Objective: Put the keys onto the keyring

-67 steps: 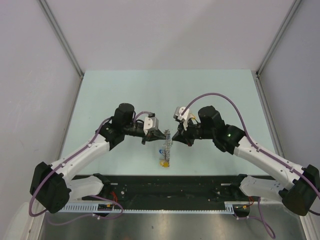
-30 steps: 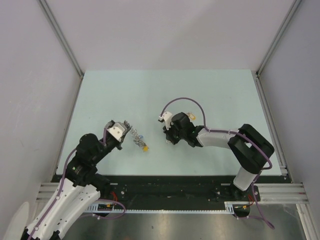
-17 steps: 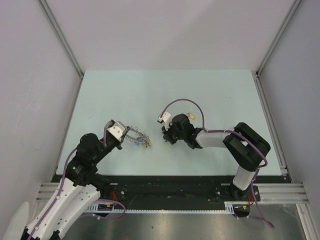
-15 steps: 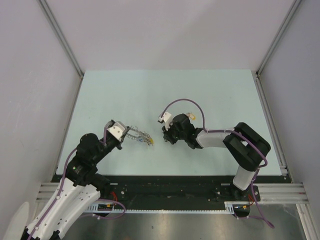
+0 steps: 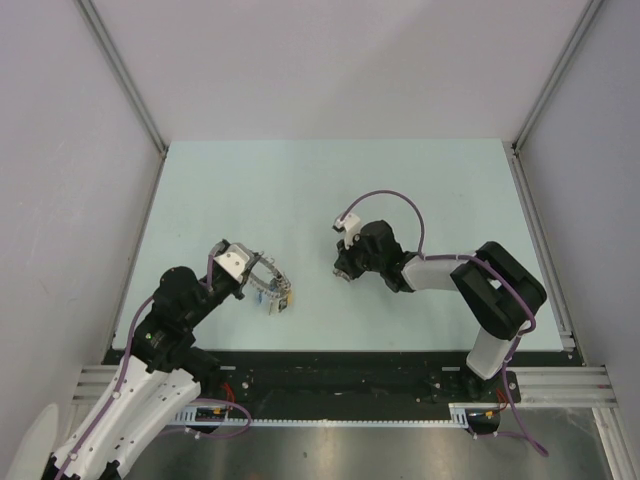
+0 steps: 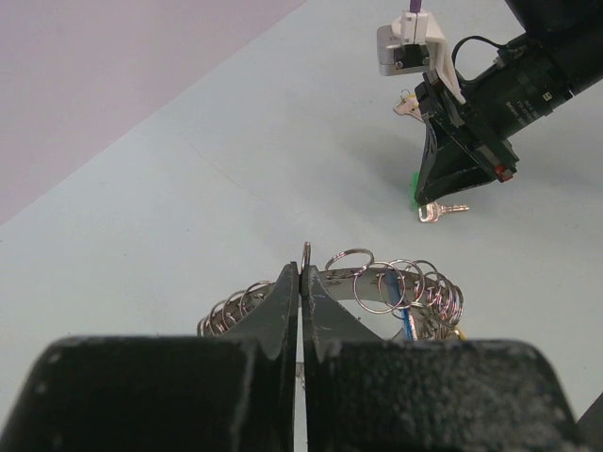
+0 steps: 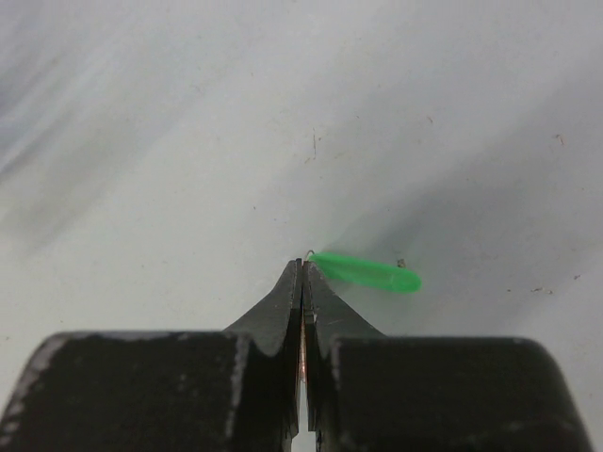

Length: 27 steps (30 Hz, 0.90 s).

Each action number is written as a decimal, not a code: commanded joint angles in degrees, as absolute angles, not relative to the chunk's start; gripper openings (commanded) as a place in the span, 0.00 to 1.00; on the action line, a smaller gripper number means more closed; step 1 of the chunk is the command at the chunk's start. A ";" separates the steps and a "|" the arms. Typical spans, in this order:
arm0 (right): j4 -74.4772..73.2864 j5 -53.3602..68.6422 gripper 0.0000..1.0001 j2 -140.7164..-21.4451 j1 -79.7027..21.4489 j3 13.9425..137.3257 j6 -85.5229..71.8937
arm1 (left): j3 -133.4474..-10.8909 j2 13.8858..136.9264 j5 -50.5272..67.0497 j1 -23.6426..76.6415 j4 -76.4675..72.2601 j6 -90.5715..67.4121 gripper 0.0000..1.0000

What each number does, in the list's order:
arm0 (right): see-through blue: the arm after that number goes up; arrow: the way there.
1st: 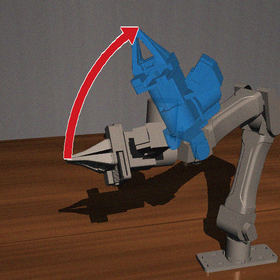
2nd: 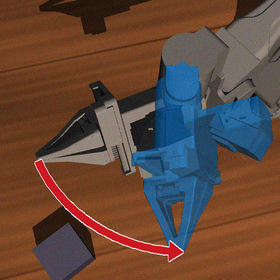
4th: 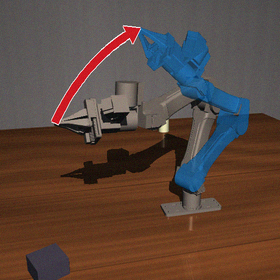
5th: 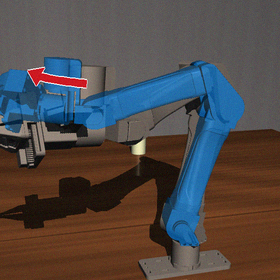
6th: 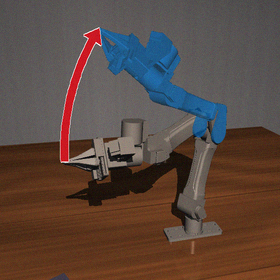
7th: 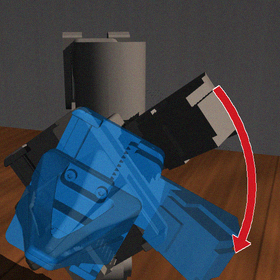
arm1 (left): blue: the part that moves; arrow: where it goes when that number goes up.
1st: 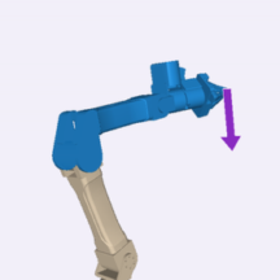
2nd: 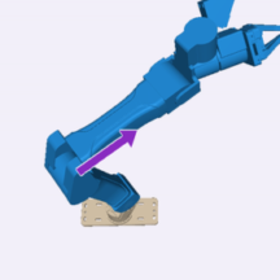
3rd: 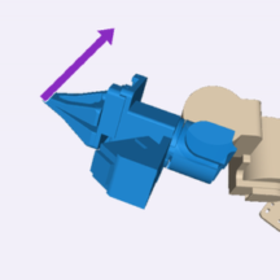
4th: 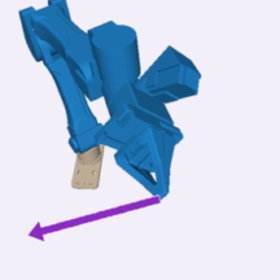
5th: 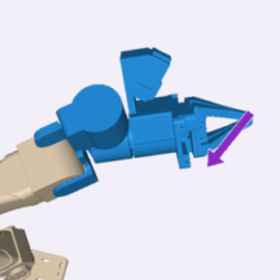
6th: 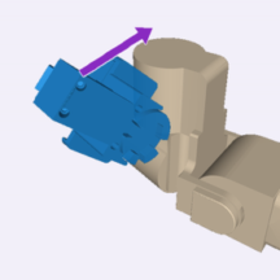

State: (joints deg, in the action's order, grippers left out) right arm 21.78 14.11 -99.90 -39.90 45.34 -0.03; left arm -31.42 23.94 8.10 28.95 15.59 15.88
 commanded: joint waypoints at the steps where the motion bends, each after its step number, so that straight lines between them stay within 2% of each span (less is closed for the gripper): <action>1: 26.19 14.94 0.00 -98.26 -40.25 45.79 -1.76 | -31.82 23.38 8.26 28.48 11.34 15.03 0.00; 10: 29.18 18.19 0.00 -98.87 -41.22 46.23 -2.46 | -31.82 22.68 8.79 28.48 11.43 15.12 0.01; 27: 31.82 10.81 0.01 -105.82 -44.38 47.02 1.13 | -31.73 22.59 8.52 28.48 11.43 15.03 0.00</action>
